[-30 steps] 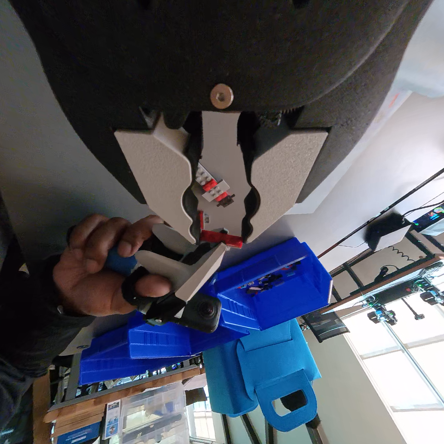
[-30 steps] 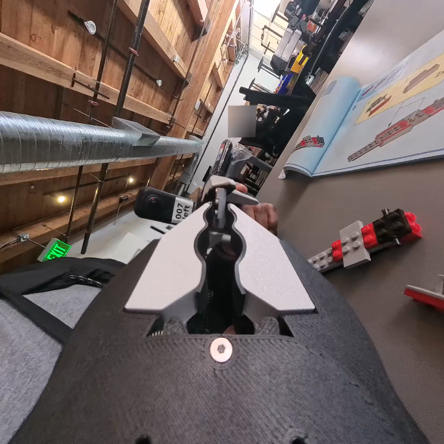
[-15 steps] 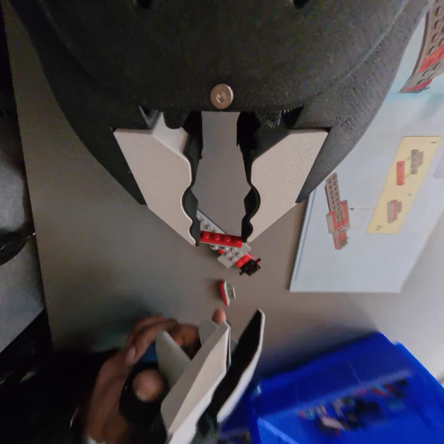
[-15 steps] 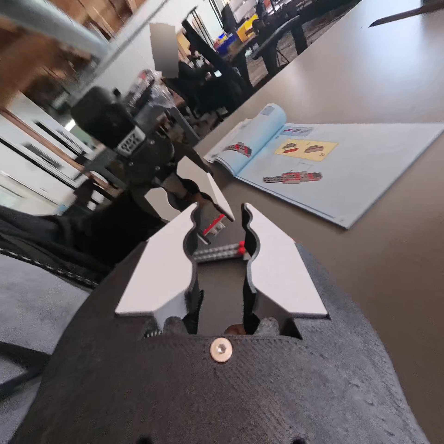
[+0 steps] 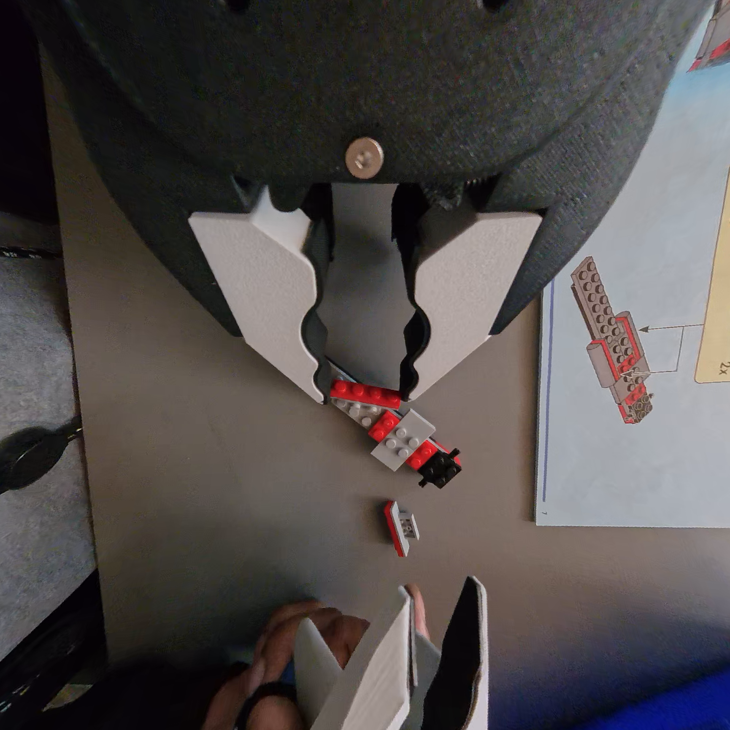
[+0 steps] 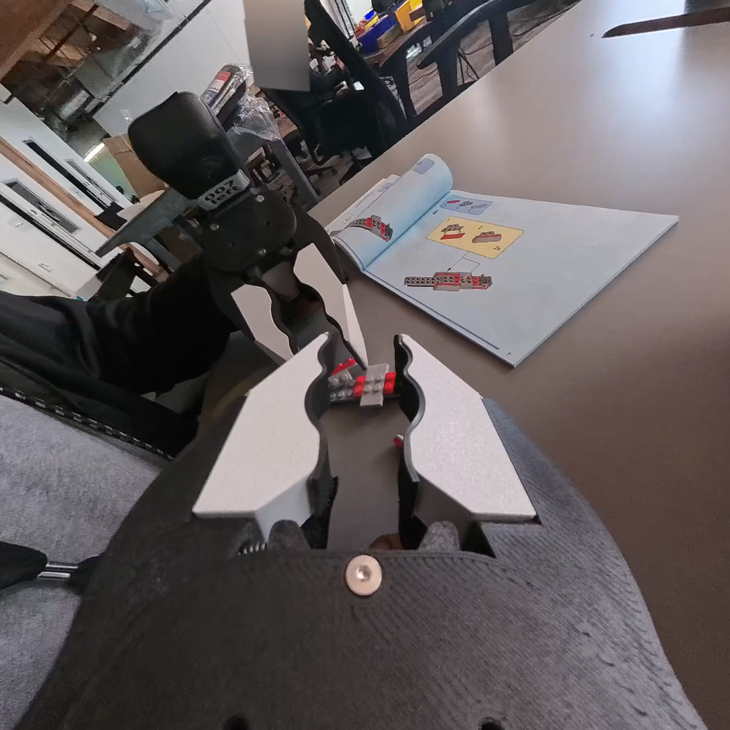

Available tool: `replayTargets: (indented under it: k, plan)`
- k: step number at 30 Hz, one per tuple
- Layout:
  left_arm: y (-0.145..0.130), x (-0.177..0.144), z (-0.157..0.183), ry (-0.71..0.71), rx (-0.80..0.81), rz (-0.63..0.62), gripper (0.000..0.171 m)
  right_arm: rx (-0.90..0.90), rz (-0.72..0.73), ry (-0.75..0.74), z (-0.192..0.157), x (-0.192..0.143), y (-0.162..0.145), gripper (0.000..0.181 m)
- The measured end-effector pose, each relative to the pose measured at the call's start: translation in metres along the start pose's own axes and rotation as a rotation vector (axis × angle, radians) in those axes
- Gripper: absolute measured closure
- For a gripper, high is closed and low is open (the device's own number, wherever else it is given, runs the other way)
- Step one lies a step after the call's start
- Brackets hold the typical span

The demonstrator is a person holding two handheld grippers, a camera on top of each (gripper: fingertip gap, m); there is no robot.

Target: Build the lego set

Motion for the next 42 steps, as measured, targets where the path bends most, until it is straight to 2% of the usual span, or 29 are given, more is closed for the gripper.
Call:
replayTargets:
  k: [7,11,23,33,42]
  plan:
    - [-0.001,-0.001,-0.004,-0.034,-0.046,-0.004,0.132,0.014,-0.01,0.019,0.001,0.001,0.0,0.148]
    - [0.0,-0.003,-0.003,-0.008,-0.037,0.009,0.129,0.006,-0.007,0.022,0.0,0.0,0.0,0.148]
    - [-0.013,-0.024,0.011,0.113,-0.212,0.178,0.132,-0.125,0.03,-0.024,0.005,-0.011,0.005,0.146]
    - [-0.015,-0.017,0.013,0.105,-0.313,0.148,0.133,-0.154,0.02,-0.056,0.008,-0.013,0.006,0.146]
    - [-0.014,-0.013,0.013,0.098,-0.334,0.137,0.135,-0.198,-0.002,-0.074,0.01,-0.017,0.005,0.145]
Point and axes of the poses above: each gripper's, where its closed fingertips meet, x out along the fingers, y out of its top, z = x × y across the jaws, the point moved 9 cm from there along -x, back along the fingers, and after that the axes turned 7 degrees about -y, right-handed, at the moved point
